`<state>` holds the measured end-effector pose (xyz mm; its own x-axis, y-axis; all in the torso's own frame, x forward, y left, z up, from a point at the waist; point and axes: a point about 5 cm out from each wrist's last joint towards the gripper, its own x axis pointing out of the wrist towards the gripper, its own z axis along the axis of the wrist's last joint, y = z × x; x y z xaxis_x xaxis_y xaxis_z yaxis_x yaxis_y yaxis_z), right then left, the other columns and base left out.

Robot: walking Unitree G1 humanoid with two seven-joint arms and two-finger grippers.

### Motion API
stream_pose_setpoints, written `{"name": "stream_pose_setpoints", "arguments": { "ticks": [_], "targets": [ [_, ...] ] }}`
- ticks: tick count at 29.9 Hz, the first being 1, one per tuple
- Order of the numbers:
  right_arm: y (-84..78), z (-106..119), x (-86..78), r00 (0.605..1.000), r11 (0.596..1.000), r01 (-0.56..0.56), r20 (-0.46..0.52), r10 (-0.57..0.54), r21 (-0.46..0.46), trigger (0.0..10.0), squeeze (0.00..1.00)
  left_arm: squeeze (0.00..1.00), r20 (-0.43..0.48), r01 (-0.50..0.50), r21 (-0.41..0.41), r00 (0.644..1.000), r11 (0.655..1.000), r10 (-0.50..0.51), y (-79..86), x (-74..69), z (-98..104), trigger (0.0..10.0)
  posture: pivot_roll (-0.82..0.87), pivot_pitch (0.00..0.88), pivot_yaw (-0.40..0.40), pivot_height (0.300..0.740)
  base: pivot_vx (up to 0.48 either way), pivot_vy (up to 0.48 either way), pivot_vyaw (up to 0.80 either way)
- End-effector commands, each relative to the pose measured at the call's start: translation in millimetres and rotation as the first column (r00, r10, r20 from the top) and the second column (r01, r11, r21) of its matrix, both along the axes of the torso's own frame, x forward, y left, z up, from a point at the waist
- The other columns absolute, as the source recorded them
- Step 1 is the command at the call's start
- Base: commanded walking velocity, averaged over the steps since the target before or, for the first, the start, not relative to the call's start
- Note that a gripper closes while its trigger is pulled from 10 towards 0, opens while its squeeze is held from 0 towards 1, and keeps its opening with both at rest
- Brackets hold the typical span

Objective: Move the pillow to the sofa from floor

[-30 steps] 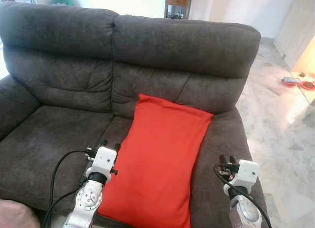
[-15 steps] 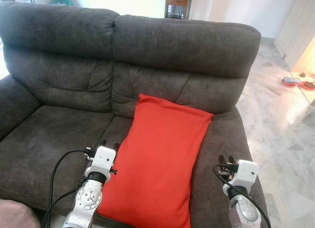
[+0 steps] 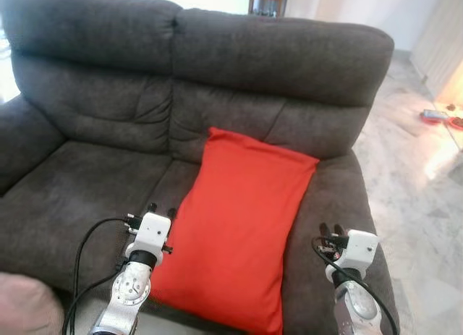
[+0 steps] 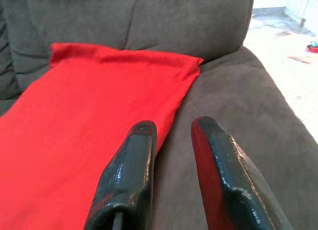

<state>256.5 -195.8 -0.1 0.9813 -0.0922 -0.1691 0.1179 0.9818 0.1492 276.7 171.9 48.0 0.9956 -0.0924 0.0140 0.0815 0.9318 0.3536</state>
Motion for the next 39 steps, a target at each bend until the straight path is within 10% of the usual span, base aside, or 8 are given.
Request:
{"name": "stream_pose_setpoints", "arguments": {
  "ticks": [1,21,28,39],
  "targets": [
    [-1.4,-1.9,-1.4,1.0,1.0,0.007,-0.01,-0.007,0.002,10.0,0.0,0.0,0.017,-0.001,-0.012,1.0,1.0,0.001,-1.3,1.3,3.3,10.0,0.09,0.03,-0.056,0.74,-0.315,0.0,0.0],
    [-3.2,-15.9,-7.0,0.993,1.0,-0.012,-0.121,0.011,-0.008,10.0,0.0,0.0,-0.145,-0.066,-0.039,0.988,0.997,0.059,7.8,-5.6,-25.2,10.0,0.09,0.025,-0.061,0.74,-0.188,0.0,0.0],
    [-35.9,-33.9,-28.8,0.951,0.987,0.159,-0.268,-0.151,0.008,10.0,0.0,0.0,-0.272,-0.119,0.011,0.955,0.993,0.118,34.0,-22.0,-48.2,10.0,0.1,0.014,-0.061,0.74,0.0,0.0,0.0],
    [-26.2,-97.0,-126.1,0.676,0.996,0.023,-0.732,-0.081,-0.088,10.0,0.0,0.0,-0.568,-0.205,0.06,0.798,0.977,0.203,57.5,-76.4,-100.3,10.0,0.12,0.0,-0.064,0.74,0.0,0.0,0.0]
  ]
}}
